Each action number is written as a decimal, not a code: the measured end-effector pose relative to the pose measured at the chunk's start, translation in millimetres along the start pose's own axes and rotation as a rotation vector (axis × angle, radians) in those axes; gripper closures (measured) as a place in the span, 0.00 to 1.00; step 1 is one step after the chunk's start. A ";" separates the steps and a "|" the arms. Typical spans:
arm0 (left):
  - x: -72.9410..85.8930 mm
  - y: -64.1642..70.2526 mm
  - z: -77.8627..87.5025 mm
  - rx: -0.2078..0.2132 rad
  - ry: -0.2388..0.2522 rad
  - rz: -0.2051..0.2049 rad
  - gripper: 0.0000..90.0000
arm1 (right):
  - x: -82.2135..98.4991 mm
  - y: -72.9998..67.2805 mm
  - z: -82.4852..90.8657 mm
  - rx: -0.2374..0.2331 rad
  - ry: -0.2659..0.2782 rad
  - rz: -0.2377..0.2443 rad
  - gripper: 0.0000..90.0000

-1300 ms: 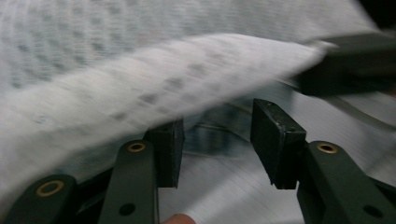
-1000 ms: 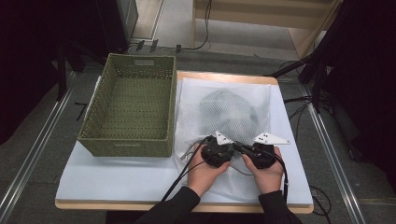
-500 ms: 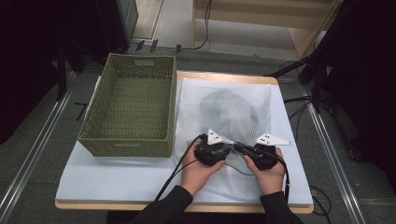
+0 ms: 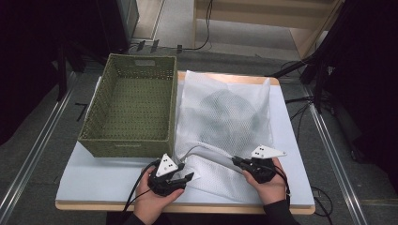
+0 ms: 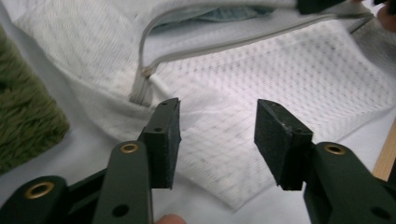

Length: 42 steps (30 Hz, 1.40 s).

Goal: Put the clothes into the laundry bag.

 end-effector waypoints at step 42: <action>22.0 -38.2 29.1 -0.025 -0.054 0.126 0.55 | 66.8 62.2 105.4 0.376 -0.046 -0.134 0.74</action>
Point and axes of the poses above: each handheld gripper's, and its own axes: z roughly backward along the jaws, x roughly out of its underside, y roughly to its right, the point moved 8 cm from there along -z, roughly forward along the jaws, and after that the axes turned 12 degrees about y, right-handed, at the moved point
